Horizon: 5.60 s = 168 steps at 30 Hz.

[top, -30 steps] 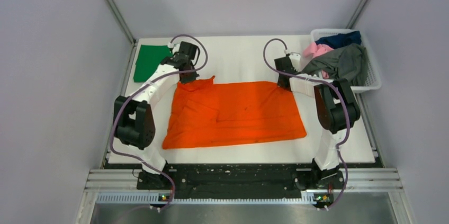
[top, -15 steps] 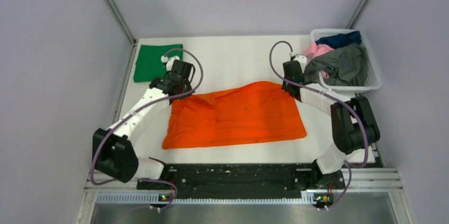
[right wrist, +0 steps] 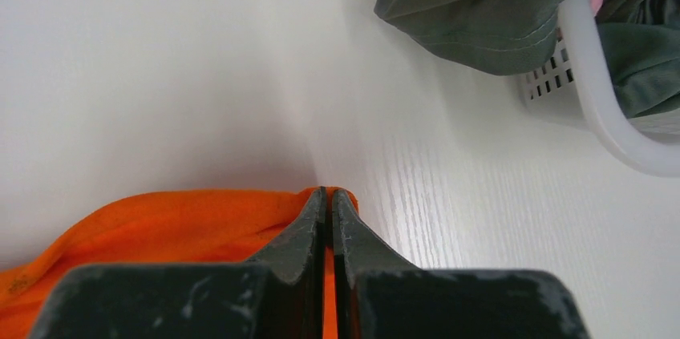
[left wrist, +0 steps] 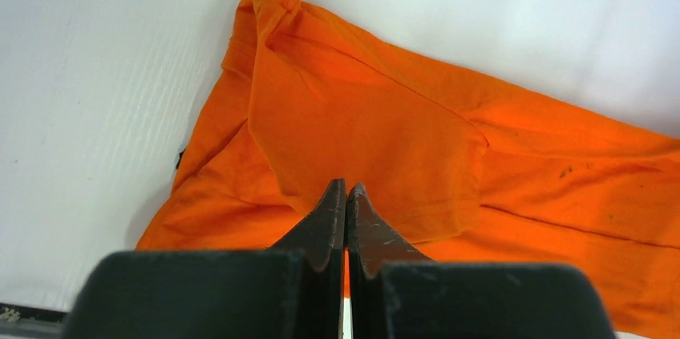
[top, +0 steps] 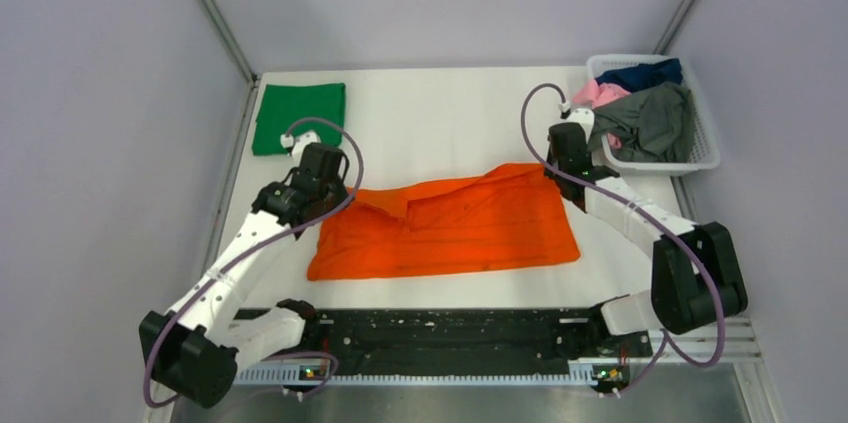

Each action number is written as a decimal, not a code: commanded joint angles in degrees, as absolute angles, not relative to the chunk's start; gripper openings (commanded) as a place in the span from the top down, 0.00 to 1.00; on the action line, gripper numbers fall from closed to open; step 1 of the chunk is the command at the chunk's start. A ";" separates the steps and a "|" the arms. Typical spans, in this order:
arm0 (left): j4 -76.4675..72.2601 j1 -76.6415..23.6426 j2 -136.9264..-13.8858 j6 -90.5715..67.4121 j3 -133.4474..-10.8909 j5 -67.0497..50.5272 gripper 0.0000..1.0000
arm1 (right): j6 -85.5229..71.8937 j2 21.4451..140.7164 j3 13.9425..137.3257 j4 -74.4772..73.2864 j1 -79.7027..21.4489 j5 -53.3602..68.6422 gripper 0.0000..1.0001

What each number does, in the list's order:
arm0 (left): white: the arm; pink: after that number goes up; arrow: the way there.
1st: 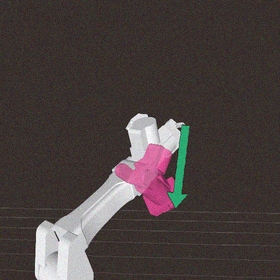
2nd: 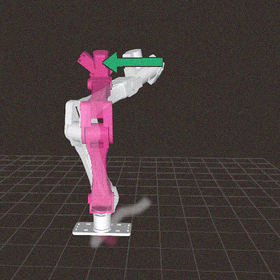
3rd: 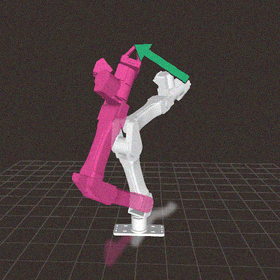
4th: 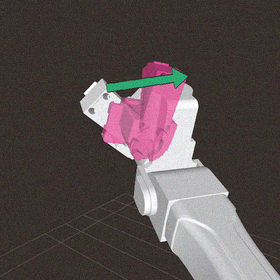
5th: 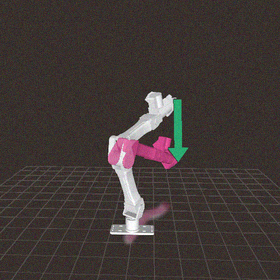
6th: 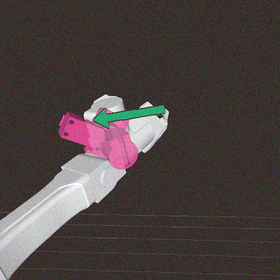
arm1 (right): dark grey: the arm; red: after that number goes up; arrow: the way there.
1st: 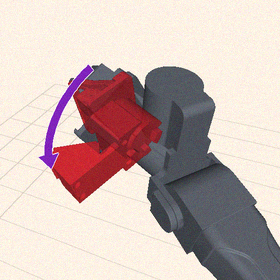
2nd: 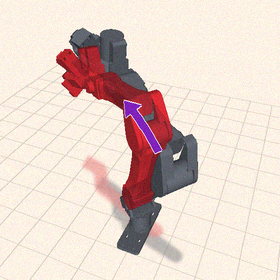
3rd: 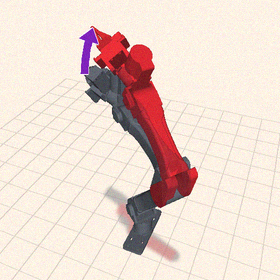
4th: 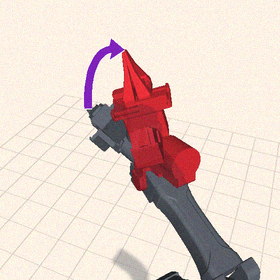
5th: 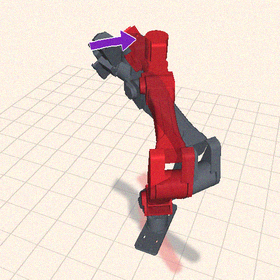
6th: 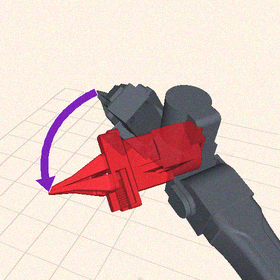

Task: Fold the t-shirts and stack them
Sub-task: Fold the other side of the tshirt into a rectangle, then rotate the tshirt 90 degrees, then grab the bottom of the folded rectangular tshirt with both arms, then fold the folded rectangular tshirt in 1/3 of the way

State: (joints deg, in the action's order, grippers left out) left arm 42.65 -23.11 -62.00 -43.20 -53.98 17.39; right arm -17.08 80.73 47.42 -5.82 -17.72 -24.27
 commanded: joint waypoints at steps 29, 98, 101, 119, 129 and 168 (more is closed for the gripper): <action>46.71 -23.64 -41.77 -52.58 -38.20 7.44 0.01 | -25.46 55.02 36.06 -12.54 -17.23 -18.04 0.01; -12.58 -18.38 -166.06 -66.99 -147.91 -14.21 0.01 | -28.15 80.19 31.26 8.96 -55.05 24.35 0.01; -12.33 -18.45 -163.33 -64.76 -147.59 -17.48 0.01 | -27.38 80.89 34.79 9.32 -55.28 24.18 0.01; 12.01 -25.51 -99.39 -40.14 -91.88 -15.64 0.01 | -37.07 47.46 32.71 -25.92 -54.39 -15.44 0.01; 8.74 -40.61 -71.18 -53.89 -39.98 -3.51 0.01 | -45.85 47.02 27.05 -28.52 -52.62 -17.01 0.08; 10.89 -56.06 -73.05 -63.03 -29.31 -2.90 1.00 | -46.34 44.60 15.06 -20.74 -52.45 5.05 1.00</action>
State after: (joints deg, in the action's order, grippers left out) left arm 13.50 -54.85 -74.54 -63.40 -30.48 -0.10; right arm -48.66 45.06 16.08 -22.72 -52.69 -1.78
